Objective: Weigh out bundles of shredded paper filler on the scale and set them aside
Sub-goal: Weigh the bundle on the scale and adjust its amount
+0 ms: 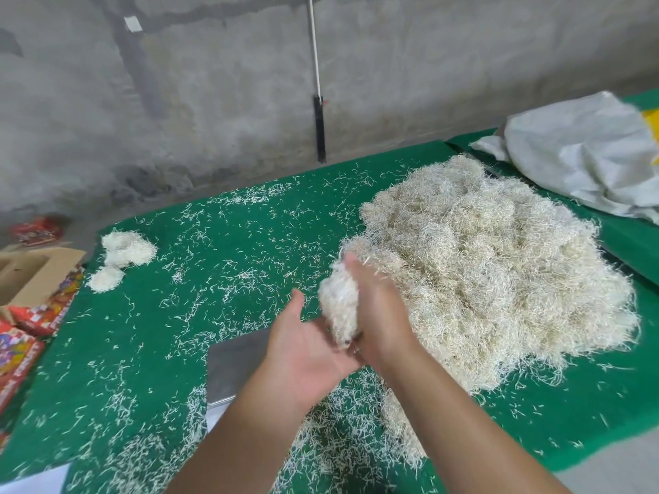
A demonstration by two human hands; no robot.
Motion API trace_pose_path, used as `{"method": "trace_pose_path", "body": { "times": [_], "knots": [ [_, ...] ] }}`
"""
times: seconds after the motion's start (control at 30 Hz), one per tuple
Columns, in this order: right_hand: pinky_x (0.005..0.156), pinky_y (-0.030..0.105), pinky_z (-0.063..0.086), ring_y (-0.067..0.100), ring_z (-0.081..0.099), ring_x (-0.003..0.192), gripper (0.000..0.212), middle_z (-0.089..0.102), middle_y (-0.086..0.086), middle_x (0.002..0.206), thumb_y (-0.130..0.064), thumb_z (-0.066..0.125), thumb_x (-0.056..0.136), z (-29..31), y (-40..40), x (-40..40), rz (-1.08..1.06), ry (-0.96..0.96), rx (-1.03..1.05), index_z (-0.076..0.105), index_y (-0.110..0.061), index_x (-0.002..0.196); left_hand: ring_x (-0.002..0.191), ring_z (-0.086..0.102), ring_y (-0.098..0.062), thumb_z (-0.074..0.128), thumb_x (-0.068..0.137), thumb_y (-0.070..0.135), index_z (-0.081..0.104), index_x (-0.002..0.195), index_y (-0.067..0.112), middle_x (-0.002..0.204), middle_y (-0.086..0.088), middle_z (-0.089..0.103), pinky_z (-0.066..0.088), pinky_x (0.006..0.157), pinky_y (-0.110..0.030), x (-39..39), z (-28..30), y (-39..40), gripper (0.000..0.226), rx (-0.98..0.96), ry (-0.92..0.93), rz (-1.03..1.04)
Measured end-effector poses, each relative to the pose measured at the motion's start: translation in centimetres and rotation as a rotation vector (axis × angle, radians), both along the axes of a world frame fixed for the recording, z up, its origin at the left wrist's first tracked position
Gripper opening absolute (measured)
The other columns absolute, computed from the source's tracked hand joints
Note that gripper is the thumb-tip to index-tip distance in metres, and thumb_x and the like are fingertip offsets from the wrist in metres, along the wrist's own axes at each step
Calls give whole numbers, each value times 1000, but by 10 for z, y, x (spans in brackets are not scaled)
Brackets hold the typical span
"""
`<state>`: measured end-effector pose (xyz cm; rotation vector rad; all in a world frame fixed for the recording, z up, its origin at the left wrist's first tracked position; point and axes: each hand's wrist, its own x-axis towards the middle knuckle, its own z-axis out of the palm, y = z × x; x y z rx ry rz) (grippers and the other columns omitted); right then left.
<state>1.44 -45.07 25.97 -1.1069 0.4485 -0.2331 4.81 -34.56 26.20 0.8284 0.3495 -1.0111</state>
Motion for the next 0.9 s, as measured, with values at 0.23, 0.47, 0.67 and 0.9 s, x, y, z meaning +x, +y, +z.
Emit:
{"method": "trace_pose_path", "body": {
  "times": [0.23, 0.47, 0.67, 0.9],
  "knots": [
    [116, 42, 41, 13, 54, 133, 57, 58, -11, 143, -71, 22, 106, -46, 32, -12, 276, 112, -958, 63, -42, 135, 65, 76, -17, 57, 103, 47, 67, 93, 11, 81, -15, 72, 56, 59, -27, 9, -29, 16, 39, 354, -269, 179],
    [101, 15, 40, -22, 46, 124, 65, 46, -50, 132, -79, 62, 87, -92, 42, -25, 629, 165, -640, 39, -66, 146, 59, 64, -29, 51, 106, 16, 63, 80, 10, 71, -14, 63, 51, 56, -37, 28, -88, 68, 30, 732, -333, 239],
    [67, -1, 44, -17, 60, 96, 35, 62, -46, 99, -46, 84, 87, -121, 69, -22, 572, 162, -670, 68, -51, 117, 151, 32, -23, 49, 87, 84, 42, 154, 32, 167, -2, 30, 27, 119, -50, 9, -115, 97, 85, 673, -250, 44],
    [102, 43, 57, 9, 67, 95, 44, 68, -5, 116, -44, 81, 90, -182, 63, -17, 425, 472, -440, 67, -20, 124, 124, 61, -12, 79, 74, 73, 63, 129, 43, 142, 14, 56, 60, 94, -47, 2, -147, 170, 65, 480, -196, -207]
  ]
}}
